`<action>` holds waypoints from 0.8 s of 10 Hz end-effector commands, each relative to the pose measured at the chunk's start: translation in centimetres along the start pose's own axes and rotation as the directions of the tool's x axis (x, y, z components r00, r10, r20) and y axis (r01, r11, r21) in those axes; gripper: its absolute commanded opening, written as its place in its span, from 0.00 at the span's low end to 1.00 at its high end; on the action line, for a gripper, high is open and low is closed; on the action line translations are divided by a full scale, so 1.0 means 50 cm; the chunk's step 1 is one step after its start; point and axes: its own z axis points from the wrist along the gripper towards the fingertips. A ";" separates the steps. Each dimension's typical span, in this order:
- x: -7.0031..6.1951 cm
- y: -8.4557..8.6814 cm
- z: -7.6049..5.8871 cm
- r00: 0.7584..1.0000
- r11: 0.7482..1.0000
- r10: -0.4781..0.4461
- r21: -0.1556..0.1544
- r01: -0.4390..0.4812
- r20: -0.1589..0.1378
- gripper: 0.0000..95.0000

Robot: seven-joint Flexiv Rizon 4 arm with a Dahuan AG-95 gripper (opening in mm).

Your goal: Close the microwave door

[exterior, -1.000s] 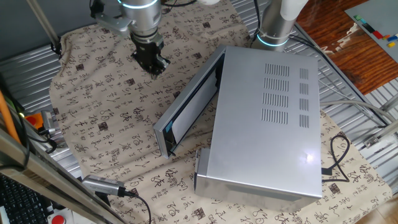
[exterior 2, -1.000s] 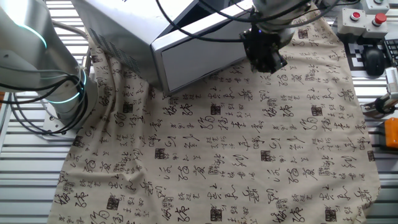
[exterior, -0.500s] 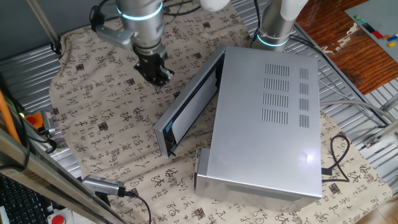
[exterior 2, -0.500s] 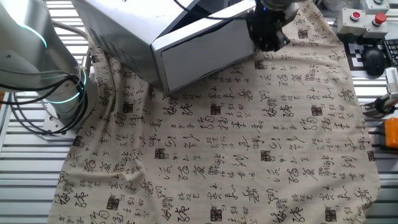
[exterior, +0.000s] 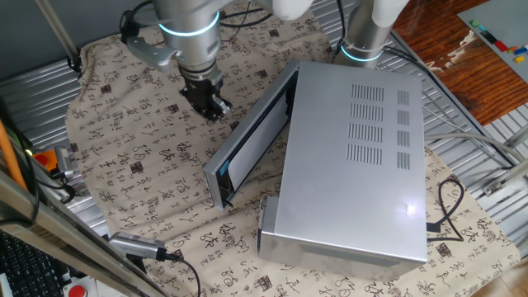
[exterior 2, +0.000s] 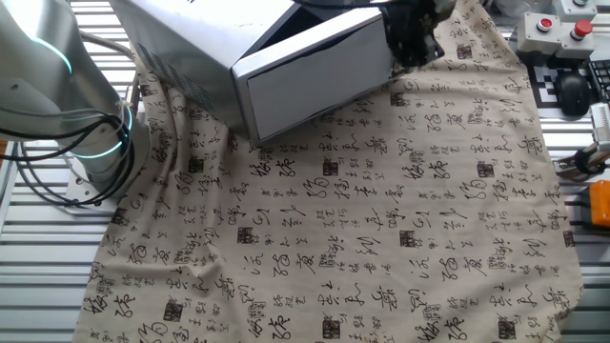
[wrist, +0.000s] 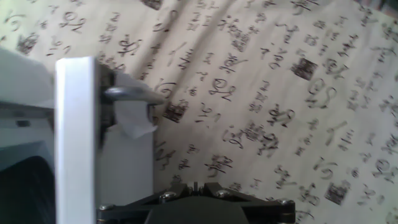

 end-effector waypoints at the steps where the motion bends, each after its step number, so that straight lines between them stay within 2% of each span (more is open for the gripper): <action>1: 0.002 0.001 0.000 1.000 1.000 -0.021 -0.003 0.021 0.017 0.00; 2: 0.002 0.001 0.000 0.999 0.999 -0.043 -0.005 0.043 0.022 0.00; 5: 0.002 0.001 0.000 0.998 0.999 -0.054 0.004 0.054 0.011 0.00; 8: -0.017 0.027 -0.015 1.000 0.999 -0.016 -0.028 0.017 0.019 0.00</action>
